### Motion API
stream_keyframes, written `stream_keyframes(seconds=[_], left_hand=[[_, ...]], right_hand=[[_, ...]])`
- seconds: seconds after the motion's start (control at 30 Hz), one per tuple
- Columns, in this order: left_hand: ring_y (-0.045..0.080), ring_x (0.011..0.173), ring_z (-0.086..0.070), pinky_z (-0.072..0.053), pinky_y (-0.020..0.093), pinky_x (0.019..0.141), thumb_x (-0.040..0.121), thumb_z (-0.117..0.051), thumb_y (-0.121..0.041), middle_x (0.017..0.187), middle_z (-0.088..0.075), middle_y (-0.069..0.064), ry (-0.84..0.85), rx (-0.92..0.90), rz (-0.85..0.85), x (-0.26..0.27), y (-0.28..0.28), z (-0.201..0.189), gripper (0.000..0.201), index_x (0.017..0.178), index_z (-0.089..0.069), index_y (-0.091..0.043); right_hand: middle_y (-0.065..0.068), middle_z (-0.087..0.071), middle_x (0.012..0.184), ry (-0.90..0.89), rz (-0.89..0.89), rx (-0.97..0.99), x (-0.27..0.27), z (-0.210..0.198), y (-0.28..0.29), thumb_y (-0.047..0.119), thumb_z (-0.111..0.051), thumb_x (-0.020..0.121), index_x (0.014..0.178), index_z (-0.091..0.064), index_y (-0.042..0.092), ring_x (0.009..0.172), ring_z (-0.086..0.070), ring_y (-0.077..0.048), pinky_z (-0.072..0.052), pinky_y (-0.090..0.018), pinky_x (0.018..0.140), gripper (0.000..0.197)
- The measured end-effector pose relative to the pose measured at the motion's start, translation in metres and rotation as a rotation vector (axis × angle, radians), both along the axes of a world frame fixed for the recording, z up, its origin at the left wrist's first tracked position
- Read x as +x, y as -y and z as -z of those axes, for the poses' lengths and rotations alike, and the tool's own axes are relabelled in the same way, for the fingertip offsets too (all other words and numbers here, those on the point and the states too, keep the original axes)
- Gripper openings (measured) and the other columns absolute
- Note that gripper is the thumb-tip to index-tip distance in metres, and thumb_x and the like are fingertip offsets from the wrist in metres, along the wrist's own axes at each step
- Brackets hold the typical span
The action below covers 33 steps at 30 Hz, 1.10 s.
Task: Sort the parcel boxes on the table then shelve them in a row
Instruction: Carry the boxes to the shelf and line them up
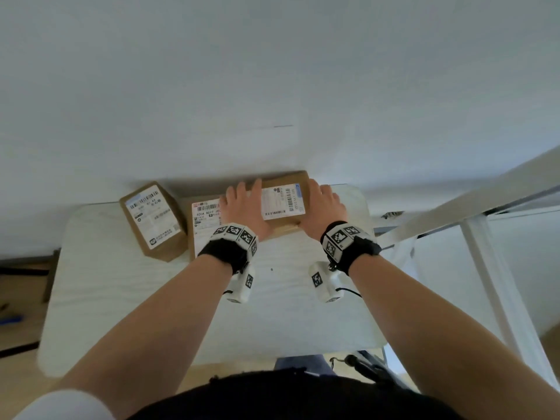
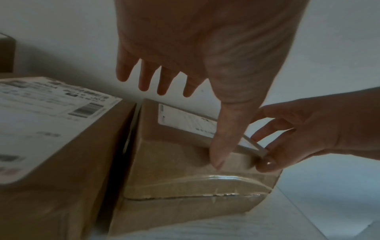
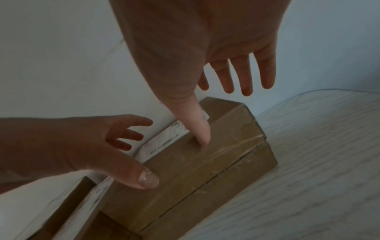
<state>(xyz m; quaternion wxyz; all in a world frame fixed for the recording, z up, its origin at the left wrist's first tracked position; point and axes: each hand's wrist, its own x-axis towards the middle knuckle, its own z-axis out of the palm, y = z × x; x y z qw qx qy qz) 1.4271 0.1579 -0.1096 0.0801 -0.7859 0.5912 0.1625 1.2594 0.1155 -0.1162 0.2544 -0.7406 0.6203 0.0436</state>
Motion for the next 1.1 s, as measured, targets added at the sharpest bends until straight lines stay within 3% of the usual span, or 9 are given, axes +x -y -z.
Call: stream_keyframes(seconds=[0.13,0.27,0.4,0.5,0.7,0.9,1.0,1.1], left_hand=[[0.038,0.141,-0.024,-0.018,0.056,0.118,0.046,-0.078,-0.074,0.153,-0.026,0.014,0.043,0.059,0.06,-0.001,0.018,0.015,0.139,0.153,-0.004,-0.026],[0.037,0.135,-0.028,-0.029,0.051,0.114,0.045,-0.086,-0.058,0.146,-0.028,0.013,0.06,0.091,0.09,-0.005,0.025,0.02,0.14,0.152,-0.005,-0.021],[0.034,0.126,-0.036,-0.036,0.047,0.107,0.042,-0.087,-0.053,0.137,-0.035,0.011,0.054,0.057,0.086,-0.007,0.024,0.017,0.133,0.148,-0.015,-0.019],[0.033,0.121,-0.038,-0.04,0.046,0.101,0.04,-0.087,-0.053,0.132,-0.037,0.011,0.039,0.003,0.07,-0.009,0.019,0.013,0.13,0.146,-0.019,-0.019],[0.034,0.121,-0.037,-0.041,0.048,0.101,0.041,-0.087,-0.05,0.13,-0.037,0.012,-0.05,-0.072,0.008,-0.015,0.006,-0.002,0.126,0.143,-0.022,-0.019],[0.035,0.122,-0.037,-0.041,0.05,0.102,0.039,-0.089,-0.055,0.131,-0.039,0.013,-0.124,-0.211,-0.032,-0.021,-0.02,-0.025,0.127,0.14,-0.022,-0.016],[0.034,0.12,-0.039,-0.042,0.048,0.102,0.039,-0.088,-0.057,0.128,-0.04,0.012,-0.144,-0.287,-0.036,-0.024,-0.042,-0.034,0.126,0.139,-0.023,-0.016],[0.033,0.118,-0.039,-0.041,0.045,0.102,0.043,-0.083,-0.066,0.126,-0.041,0.011,-0.146,-0.333,-0.02,-0.026,-0.069,-0.041,0.122,0.138,-0.025,-0.016]], right_hand=[[-0.008,-0.048,0.124,0.051,0.001,0.102,0.004,0.013,0.011,0.015,-0.074,0.076,0.153,-0.002,0.023,0.109,-0.053,-0.03,-0.051,-0.046,0.089,0.105],[-0.006,-0.048,0.12,0.098,0.02,0.121,0.006,0.018,0.013,0.007,-0.072,0.075,0.153,0.007,0.029,0.095,-0.059,-0.026,-0.054,-0.04,0.074,0.113],[-0.006,-0.05,0.122,0.101,0.024,0.133,0.003,0.019,0.012,0.008,-0.075,0.075,0.155,0.009,0.03,0.092,-0.06,-0.025,-0.05,-0.036,0.068,0.118],[-0.006,-0.051,0.122,0.123,0.021,0.124,0.0,0.016,0.009,0.009,-0.079,0.074,0.155,0.009,0.03,0.094,-0.06,-0.024,-0.051,-0.037,0.071,0.121],[-0.007,-0.049,0.129,0.26,0.066,0.013,-0.012,0.002,-0.003,0.014,-0.084,0.071,0.155,-0.003,0.024,0.105,-0.059,-0.027,-0.054,-0.042,0.084,0.117],[-0.009,-0.039,0.141,0.378,0.191,-0.049,-0.023,-0.017,-0.038,0.042,-0.093,0.059,0.156,-0.007,0.019,0.124,-0.049,-0.028,-0.045,-0.042,0.102,0.132],[-0.006,-0.038,0.142,0.442,0.227,-0.049,-0.03,-0.032,-0.06,0.047,-0.093,0.055,0.156,-0.012,0.021,0.125,-0.046,-0.022,-0.041,-0.036,0.101,0.132],[-0.003,-0.041,0.138,0.449,0.247,-0.065,-0.034,-0.045,-0.085,0.055,-0.09,0.057,0.152,-0.025,0.022,0.122,-0.049,-0.019,-0.041,-0.031,0.101,0.12]])
